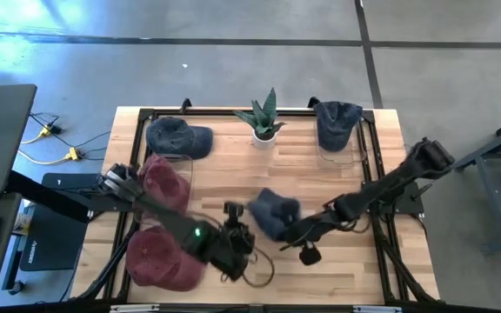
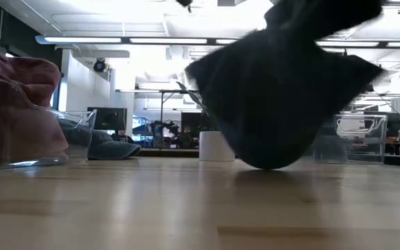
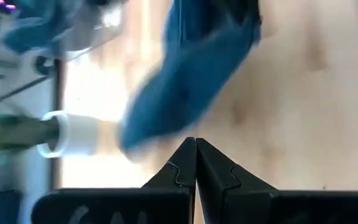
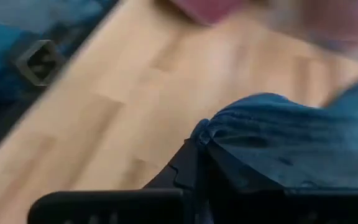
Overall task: Pick & Place hat
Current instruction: Put the bottom blue cap into the right transparent bin
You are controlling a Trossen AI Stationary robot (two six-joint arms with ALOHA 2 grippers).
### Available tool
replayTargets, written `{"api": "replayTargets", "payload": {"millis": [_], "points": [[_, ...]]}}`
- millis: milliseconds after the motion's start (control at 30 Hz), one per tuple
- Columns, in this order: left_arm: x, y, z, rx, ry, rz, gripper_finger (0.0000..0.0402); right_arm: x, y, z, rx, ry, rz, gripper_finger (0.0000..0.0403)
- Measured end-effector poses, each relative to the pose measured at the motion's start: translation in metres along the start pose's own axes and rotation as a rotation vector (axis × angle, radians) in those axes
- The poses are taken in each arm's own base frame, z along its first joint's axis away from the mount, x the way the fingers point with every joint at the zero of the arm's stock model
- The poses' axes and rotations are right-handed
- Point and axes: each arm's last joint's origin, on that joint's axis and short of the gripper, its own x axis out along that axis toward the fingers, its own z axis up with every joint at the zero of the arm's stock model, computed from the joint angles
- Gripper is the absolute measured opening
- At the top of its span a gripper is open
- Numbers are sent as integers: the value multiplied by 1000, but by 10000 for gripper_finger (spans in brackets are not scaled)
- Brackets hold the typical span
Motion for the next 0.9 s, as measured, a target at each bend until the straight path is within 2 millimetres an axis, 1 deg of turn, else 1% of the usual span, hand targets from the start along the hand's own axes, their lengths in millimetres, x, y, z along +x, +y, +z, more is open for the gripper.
{"api": "replayTargets", "payload": {"millis": [33,100,200,267,333,367,433,500,567,633,700,767,833,900], "points": [[3,-10,-2,-10,6,-9,0,10,3,-6,3,-18,36,18],[11,-33,-14,-5,53,-1,0,26,7,-18,3,-36,89,29],[23,-57,-18,-75,24,12,0,43,12,-32,2,-9,126,59],[30,-71,-25,-75,26,20,0,46,13,-37,28,20,126,87],[40,-80,-24,-97,1,-4,0,46,12,-36,67,74,120,119],[46,-84,-21,-102,-21,-21,0,44,12,-32,87,99,117,135],[54,-86,-17,-78,-46,-41,0,37,12,-21,112,136,105,162],[60,-83,-10,-72,-87,-51,0,30,16,-10,150,164,61,183],[64,-76,-1,-91,-129,-78,0,23,20,-3,188,208,-5,194],[71,-68,4,-114,-144,-98,0,17,26,0,218,247,-70,198],[79,-60,6,-141,-141,-97,0,13,34,-1,256,261,-137,198],[86,-53,8,-161,-126,-134,0,9,44,-5,291,266,-191,195],[104,-53,7,-170,-93,-210,0,5,52,-12,338,267,-257,190],[126,-58,1,-158,-38,-258,0,0,60,-18,395,272,-322,183]]}}
